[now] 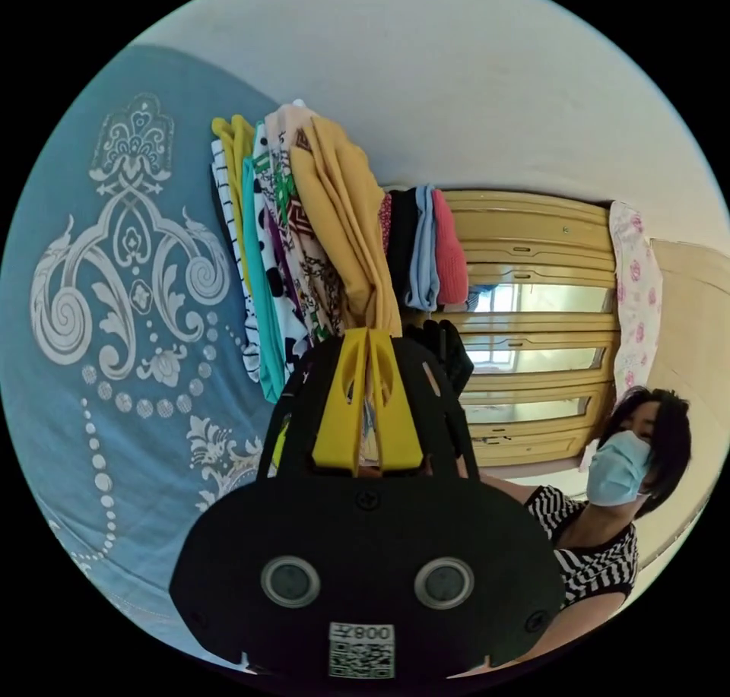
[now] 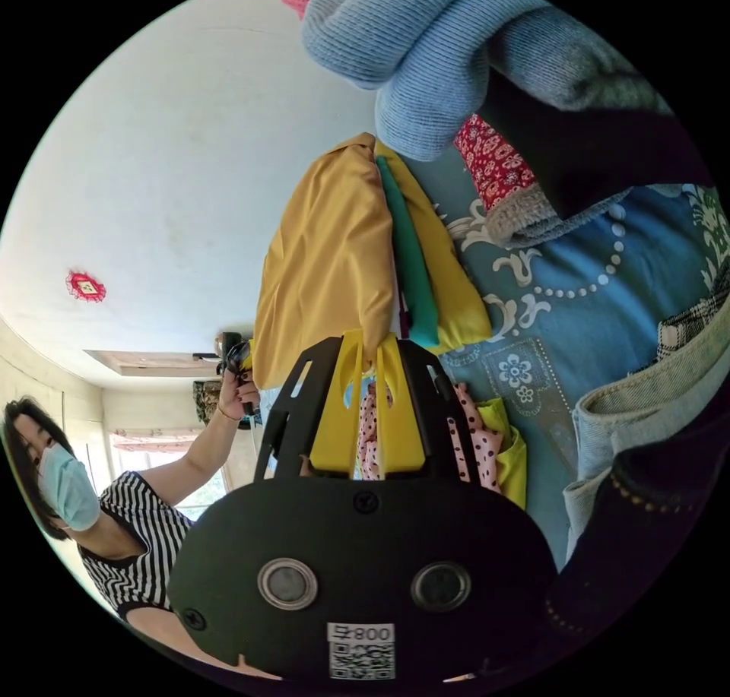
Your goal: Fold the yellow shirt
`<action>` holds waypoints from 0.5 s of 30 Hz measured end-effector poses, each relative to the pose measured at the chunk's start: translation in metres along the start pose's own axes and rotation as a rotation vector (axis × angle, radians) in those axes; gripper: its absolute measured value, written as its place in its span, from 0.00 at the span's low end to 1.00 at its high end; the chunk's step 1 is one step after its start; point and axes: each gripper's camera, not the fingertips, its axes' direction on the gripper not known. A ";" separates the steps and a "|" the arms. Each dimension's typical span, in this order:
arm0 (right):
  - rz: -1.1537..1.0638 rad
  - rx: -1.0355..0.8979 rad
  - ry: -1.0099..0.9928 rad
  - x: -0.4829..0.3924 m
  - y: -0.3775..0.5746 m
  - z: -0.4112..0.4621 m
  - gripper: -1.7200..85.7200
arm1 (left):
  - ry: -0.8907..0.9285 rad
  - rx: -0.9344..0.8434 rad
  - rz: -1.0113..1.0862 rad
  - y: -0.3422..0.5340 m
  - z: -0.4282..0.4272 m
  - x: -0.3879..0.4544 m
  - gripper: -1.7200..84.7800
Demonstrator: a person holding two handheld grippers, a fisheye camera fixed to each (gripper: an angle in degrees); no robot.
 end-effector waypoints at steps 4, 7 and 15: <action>-0.016 0.012 0.017 -0.016 0.001 0.003 0.05 | -0.028 0.074 0.145 -0.003 0.004 0.031 0.03; -0.030 0.023 0.059 -0.030 0.004 0.009 0.05 | -0.130 0.006 0.271 -0.016 0.029 0.056 0.03; -0.087 0.087 0.356 -0.085 0.041 0.030 0.12 | -0.170 0.001 0.271 -0.003 0.061 0.046 0.03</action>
